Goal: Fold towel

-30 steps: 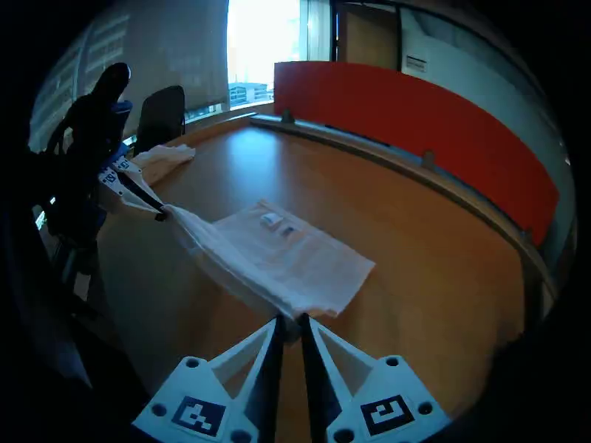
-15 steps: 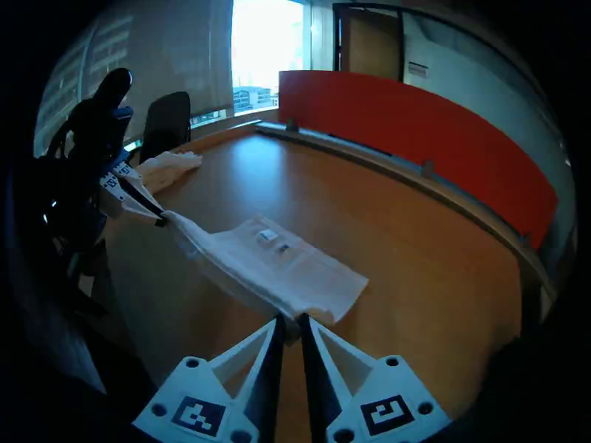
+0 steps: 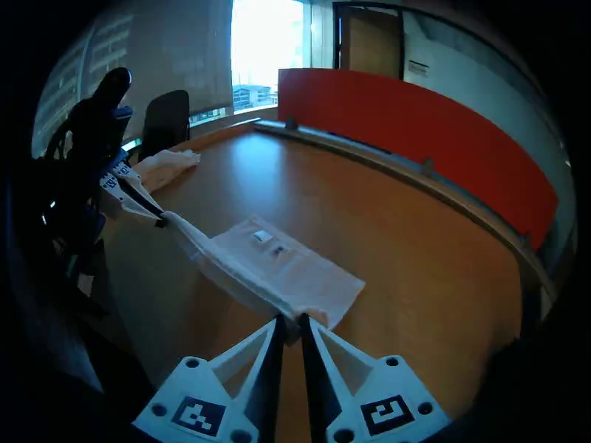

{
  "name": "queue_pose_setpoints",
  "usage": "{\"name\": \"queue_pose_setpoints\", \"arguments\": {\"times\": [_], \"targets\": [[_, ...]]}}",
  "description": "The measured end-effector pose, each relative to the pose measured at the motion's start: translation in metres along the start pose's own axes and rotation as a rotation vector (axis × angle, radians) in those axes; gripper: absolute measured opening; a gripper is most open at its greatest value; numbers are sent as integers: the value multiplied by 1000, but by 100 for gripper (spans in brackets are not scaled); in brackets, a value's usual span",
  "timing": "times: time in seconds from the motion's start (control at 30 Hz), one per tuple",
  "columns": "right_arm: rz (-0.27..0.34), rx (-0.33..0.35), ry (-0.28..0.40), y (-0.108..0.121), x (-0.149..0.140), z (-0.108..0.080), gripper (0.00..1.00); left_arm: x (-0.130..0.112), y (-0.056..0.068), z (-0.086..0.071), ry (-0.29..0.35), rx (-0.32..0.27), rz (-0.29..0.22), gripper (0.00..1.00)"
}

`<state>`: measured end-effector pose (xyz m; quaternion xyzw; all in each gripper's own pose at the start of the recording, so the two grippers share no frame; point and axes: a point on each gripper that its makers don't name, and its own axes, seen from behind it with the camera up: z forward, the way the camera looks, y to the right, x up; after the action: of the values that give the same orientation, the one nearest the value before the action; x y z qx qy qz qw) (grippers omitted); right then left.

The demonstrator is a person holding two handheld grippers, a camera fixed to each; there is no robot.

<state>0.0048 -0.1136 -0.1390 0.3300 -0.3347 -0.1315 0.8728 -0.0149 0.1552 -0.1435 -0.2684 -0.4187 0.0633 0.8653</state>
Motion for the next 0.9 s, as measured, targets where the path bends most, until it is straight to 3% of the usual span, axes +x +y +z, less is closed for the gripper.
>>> {"name": "queue_pose_setpoints", "arguments": {"times": [0.6, 0.9], "targets": [[18, -15, -26, 36, 13, 50, 17, 29, -34, 50, -22, -2, 4, 12], [7, -19, -62, 49, 6, 66, 17, 28, -38, 72, -56, -15, 23, 12]]}}
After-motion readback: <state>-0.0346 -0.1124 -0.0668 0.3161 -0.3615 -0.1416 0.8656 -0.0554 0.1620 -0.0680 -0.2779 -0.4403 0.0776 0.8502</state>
